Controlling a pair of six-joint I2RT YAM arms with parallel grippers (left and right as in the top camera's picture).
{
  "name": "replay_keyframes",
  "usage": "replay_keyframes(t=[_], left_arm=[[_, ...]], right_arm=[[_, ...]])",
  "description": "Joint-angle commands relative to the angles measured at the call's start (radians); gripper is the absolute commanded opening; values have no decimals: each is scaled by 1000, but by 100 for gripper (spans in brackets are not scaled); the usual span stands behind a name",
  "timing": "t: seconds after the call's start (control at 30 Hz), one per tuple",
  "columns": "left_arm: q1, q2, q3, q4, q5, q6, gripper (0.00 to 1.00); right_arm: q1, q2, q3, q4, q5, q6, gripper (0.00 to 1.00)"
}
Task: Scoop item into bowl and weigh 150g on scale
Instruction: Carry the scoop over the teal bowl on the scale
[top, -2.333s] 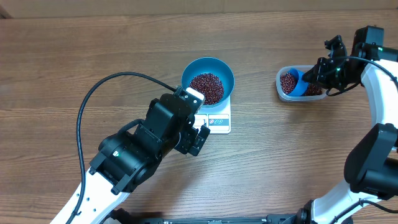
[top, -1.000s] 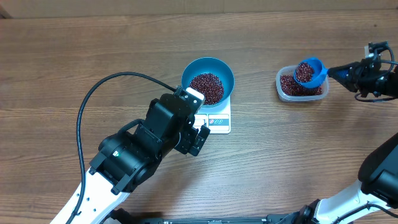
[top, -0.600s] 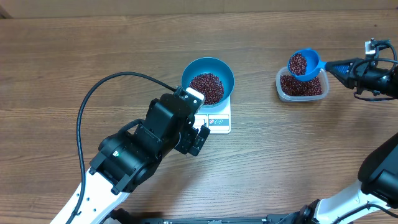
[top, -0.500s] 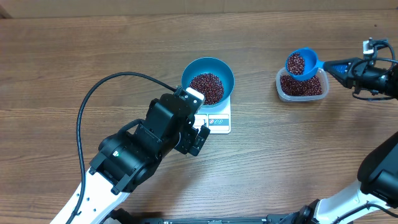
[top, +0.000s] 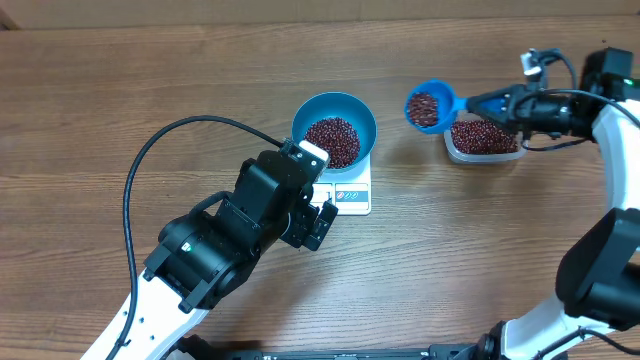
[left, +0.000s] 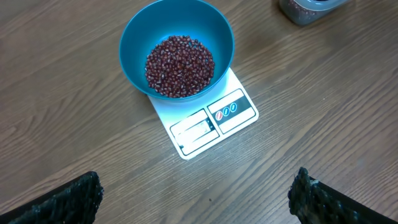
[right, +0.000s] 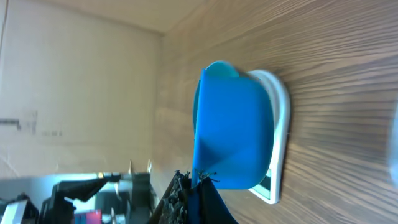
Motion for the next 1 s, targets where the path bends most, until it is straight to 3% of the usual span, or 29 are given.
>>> replay_keyframes(t=[0.0,0.43,0.97], left_arm=[[2,4,-11,0,12,-14,100],[2,4,-11,0,12,-14,99],[2,4,-11,0,12,-14,99]], right_arm=[[53,-78,43,34,35,72,4],[357,-213,43,157,495,257,4],[686,-213,43,233,1015,313,4]])
